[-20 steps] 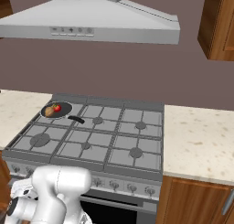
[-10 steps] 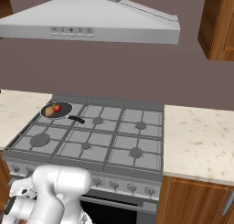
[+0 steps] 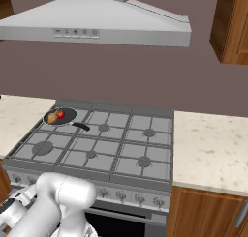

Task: Place the pan on the rear left burner on the stove. Then place the tomato and the onion in the pan and turn on the rear left burner.

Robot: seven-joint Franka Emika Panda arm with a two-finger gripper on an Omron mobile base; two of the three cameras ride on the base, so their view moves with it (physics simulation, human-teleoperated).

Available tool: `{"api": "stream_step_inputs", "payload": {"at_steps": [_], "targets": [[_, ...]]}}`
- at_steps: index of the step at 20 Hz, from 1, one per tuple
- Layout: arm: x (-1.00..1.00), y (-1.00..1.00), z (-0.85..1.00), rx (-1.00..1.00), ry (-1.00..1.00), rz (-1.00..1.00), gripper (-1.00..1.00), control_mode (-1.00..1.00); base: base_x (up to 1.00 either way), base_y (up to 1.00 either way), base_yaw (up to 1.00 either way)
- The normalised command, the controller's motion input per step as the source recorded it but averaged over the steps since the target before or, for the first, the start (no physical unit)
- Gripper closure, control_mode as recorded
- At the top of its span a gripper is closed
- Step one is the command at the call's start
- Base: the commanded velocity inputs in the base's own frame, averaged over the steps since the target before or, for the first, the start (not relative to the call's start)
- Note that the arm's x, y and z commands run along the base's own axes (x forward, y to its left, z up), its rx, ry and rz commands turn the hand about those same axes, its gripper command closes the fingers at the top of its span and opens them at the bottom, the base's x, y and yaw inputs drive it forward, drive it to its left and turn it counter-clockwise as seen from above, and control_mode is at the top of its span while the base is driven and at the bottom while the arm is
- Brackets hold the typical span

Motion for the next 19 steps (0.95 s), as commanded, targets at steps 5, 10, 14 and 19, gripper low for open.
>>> {"api": "stream_step_inputs", "payload": {"at_steps": [5, 10, 14, 19], "targets": [[0.0, 0.62, -0.06, -0.51, -0.34, -0.47, 1.0, -1.0, 0.0, 0.0, 0.0], [0.0, 0.85, 0.0, -0.56, -0.56, -0.31, 1.0, -1.0, 0.0, 0.0, 0.0], [-0.07, 0.6, -0.02, -0.54, -0.32, -0.39, 1.0, -1.0, 0.0, 0.0, 0.0], [-0.01, 0.39, 0.02, -0.3, -0.14, -0.2, 1.0, -1.0, 0.0, 0.0, 0.0]]}}
